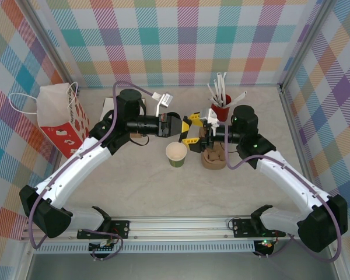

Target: Pack the takeout coffee

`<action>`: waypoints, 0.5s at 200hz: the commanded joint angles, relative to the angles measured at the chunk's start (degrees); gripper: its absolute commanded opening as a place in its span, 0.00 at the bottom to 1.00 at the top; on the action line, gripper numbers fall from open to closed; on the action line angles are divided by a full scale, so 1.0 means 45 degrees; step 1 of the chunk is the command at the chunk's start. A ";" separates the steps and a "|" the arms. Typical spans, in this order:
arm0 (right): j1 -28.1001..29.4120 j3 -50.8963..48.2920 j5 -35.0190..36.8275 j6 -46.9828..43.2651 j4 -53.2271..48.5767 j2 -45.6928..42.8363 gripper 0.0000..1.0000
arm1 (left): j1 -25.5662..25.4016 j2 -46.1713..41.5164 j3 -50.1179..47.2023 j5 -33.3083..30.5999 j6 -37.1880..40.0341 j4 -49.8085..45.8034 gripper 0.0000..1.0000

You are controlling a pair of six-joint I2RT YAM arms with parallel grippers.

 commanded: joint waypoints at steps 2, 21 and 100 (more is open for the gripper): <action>0.0012 0.0654 0.0041 -0.0874 -0.1577 -0.0198 0.74 | -0.0083 -0.0433 0.0052 -0.0638 0.0568 -0.0372 0.25; 0.0005 0.1115 0.0457 -0.1298 -0.3051 -0.0125 0.74 | -0.0078 -0.0479 0.0050 -0.1126 0.0866 -0.0851 0.35; 0.0492 0.4311 0.3618 -0.1607 -1.0433 0.1813 0.74 | -0.0021 -0.2511 -0.0706 -0.8607 0.2012 -0.4249 0.74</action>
